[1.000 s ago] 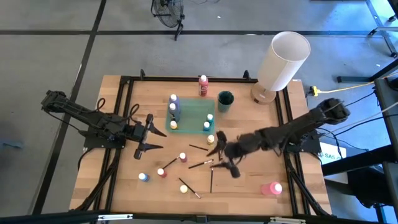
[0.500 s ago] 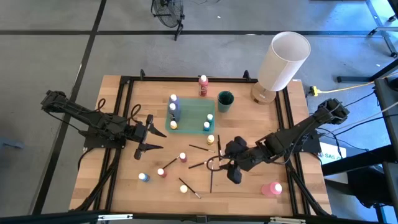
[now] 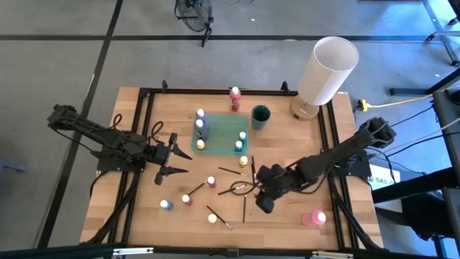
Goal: Pick & Place Paint Supplies
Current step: Put the black paint brush into the dark green cup
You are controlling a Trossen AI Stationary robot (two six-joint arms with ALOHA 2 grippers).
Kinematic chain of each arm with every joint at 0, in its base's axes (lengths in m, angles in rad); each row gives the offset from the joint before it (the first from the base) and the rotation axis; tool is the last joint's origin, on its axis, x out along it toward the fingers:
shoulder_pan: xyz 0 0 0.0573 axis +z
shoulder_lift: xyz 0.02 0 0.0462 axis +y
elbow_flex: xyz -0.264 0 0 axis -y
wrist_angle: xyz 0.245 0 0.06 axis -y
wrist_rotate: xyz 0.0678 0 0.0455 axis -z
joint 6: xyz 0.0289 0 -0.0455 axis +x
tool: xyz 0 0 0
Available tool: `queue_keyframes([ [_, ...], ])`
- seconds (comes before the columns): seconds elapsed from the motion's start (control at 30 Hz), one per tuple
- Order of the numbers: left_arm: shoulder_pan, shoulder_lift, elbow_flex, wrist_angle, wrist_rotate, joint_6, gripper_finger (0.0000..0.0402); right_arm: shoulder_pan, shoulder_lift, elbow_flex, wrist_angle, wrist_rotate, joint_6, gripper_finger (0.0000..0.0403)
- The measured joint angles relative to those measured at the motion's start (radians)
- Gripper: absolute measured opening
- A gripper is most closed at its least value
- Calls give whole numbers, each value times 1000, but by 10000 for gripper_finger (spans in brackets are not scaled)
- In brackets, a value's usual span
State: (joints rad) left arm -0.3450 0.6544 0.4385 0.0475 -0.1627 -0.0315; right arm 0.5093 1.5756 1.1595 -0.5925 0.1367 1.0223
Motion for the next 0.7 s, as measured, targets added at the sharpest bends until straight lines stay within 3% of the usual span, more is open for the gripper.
queue_keyframes([
  [0.17, 0, 0, 0, 0, -1, 0, 209, -22, 118, 42, -93, -45, 39, 222],
  [0.43, 0, 0, 0, -6, -2, 0, 209, -74, 304, 236, -238, -106, -5, 222],
  [0.7, 0, 0, 0, -35, -2, -8, 206, -98, 443, 389, -529, -123, 100, 222],
])
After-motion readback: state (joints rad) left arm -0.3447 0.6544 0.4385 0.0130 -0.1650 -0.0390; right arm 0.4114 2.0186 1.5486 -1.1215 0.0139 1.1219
